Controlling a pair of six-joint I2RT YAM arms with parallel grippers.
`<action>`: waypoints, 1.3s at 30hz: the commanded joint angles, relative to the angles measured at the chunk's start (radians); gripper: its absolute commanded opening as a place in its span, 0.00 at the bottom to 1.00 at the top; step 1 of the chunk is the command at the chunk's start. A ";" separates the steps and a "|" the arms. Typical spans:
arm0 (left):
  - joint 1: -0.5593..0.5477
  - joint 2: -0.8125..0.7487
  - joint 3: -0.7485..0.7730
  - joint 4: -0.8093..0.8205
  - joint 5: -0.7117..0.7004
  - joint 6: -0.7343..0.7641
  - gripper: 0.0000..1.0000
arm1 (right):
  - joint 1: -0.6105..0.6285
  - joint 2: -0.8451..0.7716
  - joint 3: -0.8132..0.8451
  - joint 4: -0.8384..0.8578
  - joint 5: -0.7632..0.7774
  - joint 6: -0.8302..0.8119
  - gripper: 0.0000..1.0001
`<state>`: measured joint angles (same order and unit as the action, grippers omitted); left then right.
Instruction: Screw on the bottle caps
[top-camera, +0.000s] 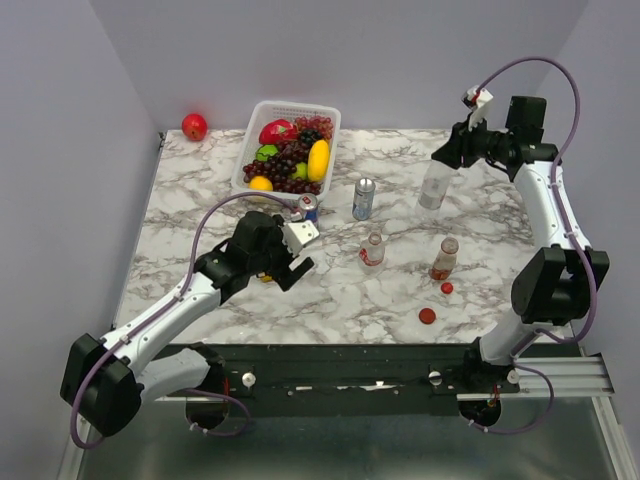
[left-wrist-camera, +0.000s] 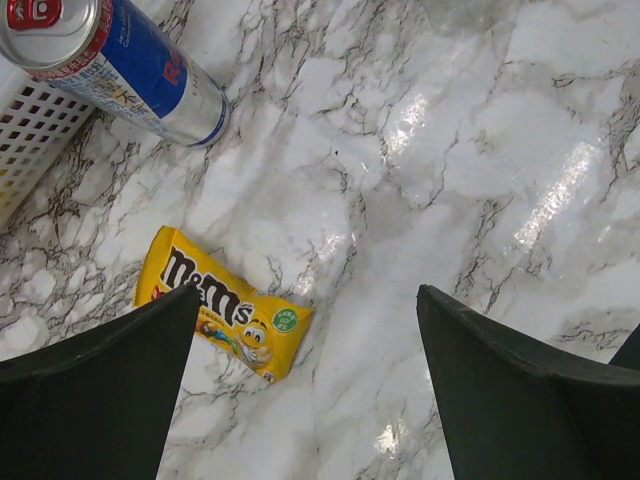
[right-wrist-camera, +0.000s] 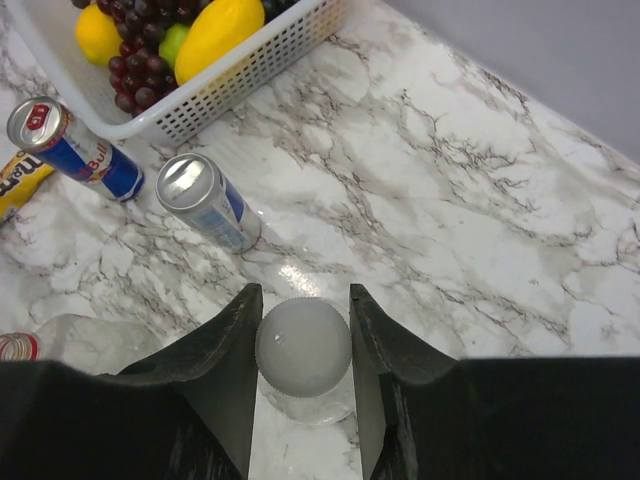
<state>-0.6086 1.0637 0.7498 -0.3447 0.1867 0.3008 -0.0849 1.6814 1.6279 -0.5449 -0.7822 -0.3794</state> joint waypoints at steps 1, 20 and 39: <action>0.007 0.019 0.006 -0.046 -0.041 0.046 0.98 | -0.021 -0.019 -0.045 0.128 -0.094 -0.007 0.17; 0.035 0.048 0.032 -0.039 -0.018 0.032 0.99 | -0.023 -0.054 -0.236 0.230 -0.144 -0.088 0.28; 0.040 0.055 0.016 -0.013 0.010 0.020 0.98 | -0.023 -0.071 -0.292 0.257 -0.167 -0.090 0.56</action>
<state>-0.5751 1.1149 0.7593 -0.3828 0.1722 0.3294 -0.1001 1.6375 1.3453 -0.3073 -0.9325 -0.4545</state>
